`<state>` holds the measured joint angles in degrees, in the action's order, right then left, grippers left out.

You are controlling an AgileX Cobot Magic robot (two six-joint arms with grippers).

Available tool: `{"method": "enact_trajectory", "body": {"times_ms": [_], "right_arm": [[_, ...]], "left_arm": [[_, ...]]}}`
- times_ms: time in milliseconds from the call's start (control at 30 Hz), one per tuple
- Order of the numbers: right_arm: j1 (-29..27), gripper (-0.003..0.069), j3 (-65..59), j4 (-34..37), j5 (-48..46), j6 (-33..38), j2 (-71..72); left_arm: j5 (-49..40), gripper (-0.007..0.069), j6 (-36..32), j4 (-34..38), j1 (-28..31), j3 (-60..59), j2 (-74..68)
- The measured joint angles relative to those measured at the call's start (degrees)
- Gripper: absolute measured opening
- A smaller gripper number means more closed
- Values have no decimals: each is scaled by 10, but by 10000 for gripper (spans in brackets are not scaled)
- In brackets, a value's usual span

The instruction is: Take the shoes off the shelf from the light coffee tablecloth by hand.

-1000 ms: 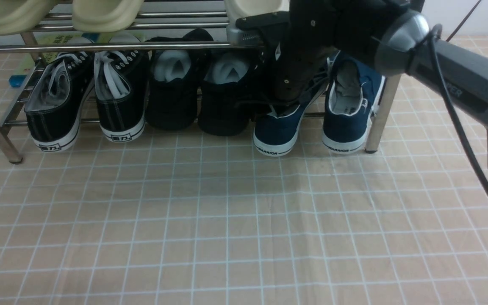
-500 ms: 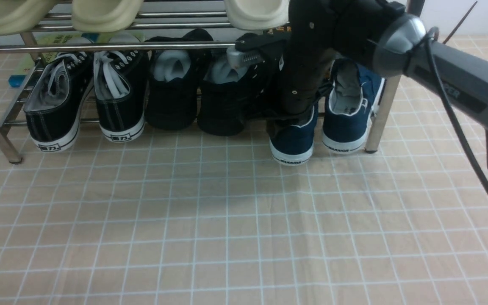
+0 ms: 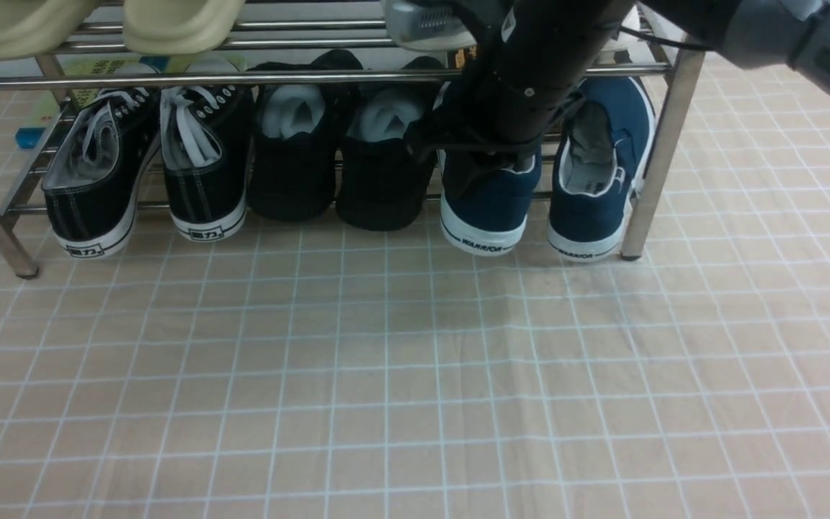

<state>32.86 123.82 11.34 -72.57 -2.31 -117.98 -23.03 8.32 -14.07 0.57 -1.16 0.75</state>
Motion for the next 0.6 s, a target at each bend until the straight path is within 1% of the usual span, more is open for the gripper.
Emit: {"method": "enact_trajectory", "body": {"times_ms": [133, 233, 367, 400, 433, 600], "right_arm": [[0, 29, -6, 0, 0, -16, 20], [0, 29, -44, 1, 0, -22, 46], [0, 29, -150, 2, 1, -22, 108], [0, 29, -155, 2, 1, -22, 111], [0, 29, -192, 6, 3, -12, 134], [0, 29, -290, 28, 5, 23, 193]], "left_arm": [[0, 240, 0, 0, 0, 0, 0], [0, 240, 0, 0, 0, 0, 0], [0, 240, 0, -1, 0, 0, 0], [0, 240, 0, -1, 0, -1, 0], [0, 240, 0, -1, 0, 0, 0], [0, 240, 0, -1, 0, 0, 0]]}}
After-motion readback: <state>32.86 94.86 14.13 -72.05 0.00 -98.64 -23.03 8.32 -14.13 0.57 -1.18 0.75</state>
